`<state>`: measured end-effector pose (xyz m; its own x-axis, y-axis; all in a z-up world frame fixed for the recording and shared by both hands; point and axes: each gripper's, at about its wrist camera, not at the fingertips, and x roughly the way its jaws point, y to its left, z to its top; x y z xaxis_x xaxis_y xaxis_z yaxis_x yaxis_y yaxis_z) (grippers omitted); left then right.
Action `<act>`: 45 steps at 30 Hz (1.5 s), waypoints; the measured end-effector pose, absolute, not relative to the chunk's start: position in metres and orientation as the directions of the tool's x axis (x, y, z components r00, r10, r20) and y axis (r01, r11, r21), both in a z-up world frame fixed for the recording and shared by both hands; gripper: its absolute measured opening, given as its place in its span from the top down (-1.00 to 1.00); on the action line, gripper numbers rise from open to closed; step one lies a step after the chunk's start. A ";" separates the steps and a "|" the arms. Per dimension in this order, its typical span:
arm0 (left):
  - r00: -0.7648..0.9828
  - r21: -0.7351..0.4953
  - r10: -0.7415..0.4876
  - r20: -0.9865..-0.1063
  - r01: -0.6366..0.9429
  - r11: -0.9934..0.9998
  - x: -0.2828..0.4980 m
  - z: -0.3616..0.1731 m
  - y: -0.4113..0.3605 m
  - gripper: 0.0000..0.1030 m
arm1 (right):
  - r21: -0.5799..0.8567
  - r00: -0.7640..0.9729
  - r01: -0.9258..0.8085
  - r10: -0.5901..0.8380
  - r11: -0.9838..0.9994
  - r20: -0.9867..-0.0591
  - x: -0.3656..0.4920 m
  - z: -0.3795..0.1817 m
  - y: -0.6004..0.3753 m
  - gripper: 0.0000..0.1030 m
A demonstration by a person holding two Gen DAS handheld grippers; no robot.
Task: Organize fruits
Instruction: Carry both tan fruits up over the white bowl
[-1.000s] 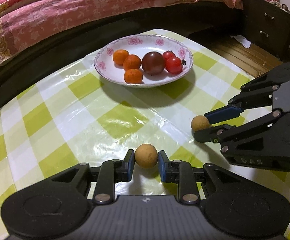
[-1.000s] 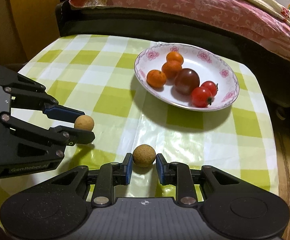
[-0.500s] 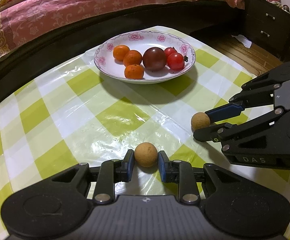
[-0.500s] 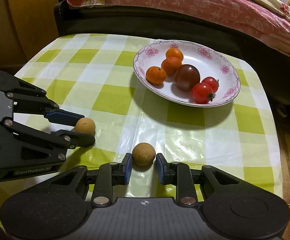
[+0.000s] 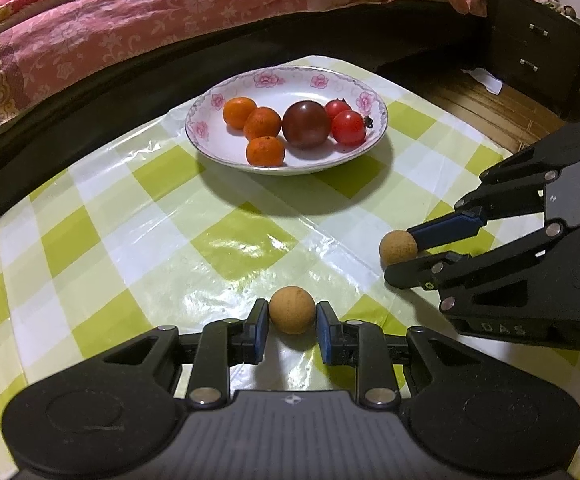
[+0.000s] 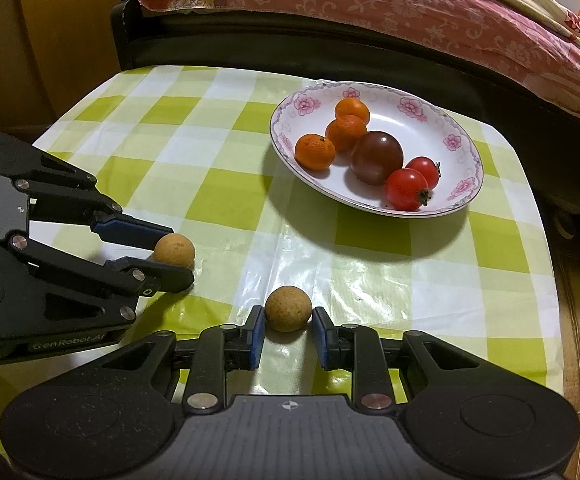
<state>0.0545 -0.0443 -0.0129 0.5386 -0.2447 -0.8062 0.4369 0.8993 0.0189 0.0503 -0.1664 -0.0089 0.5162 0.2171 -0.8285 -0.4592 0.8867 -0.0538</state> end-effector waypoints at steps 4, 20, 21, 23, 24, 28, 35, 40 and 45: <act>0.545 0.016 -0.248 -0.801 0.433 0.901 0.056 -0.010 -0.044 0.35 | -0.054 0.516 -0.460 0.217 0.886 -0.828 0.051 -0.009 -0.167 0.60; 0.557 0.010 -0.261 -0.789 0.435 0.900 0.061 -0.005 -0.049 0.35 | -0.064 0.542 -0.449 0.215 0.891 -0.812 0.055 0.000 -0.169 0.60; 0.558 0.010 -0.261 -0.788 0.435 0.901 0.061 -0.005 -0.049 0.35 | -0.064 0.543 -0.449 0.215 0.891 -0.811 0.055 0.000 -0.169 0.60; 0.561 0.009 -0.261 -0.786 0.432 0.902 0.062 -0.004 -0.049 0.35 | -0.064 0.546 -0.447 0.215 0.892 -0.810 0.056 0.001 -0.170 0.60; 0.563 0.009 -0.261 -0.784 0.431 0.902 0.063 -0.004 -0.049 0.35 | -0.063 0.546 -0.446 0.216 0.893 -0.809 0.056 0.001 -0.170 0.60; 0.577 0.012 -0.265 -0.773 0.430 0.903 0.068 0.001 -0.051 0.35 | -0.064 0.553 -0.443 0.217 0.894 -0.804 0.056 0.003 -0.171 0.60; 0.620 0.027 -0.270 -0.737 0.425 0.905 0.089 0.013 -0.057 0.35 | -0.069 0.585 -0.415 0.208 0.907 -0.784 0.072 0.013 -0.179 0.60; 0.644 0.020 -0.266 -0.717 0.401 0.916 0.112 0.016 -0.060 0.35 | -0.062 0.616 -0.372 0.197 0.926 -0.763 0.094 0.020 -0.190 0.60; 0.660 0.032 -0.257 -0.706 0.392 0.919 0.133 0.018 -0.064 0.35 | -0.077 0.656 -0.336 0.175 0.939 -0.734 0.119 0.026 -0.198 0.60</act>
<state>0.1326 -0.0642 0.0179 0.6598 -0.2568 -0.7062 0.3920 0.9194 0.0318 0.1188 -0.1982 0.0256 0.6564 0.1747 -0.7339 -0.3361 0.9387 -0.0771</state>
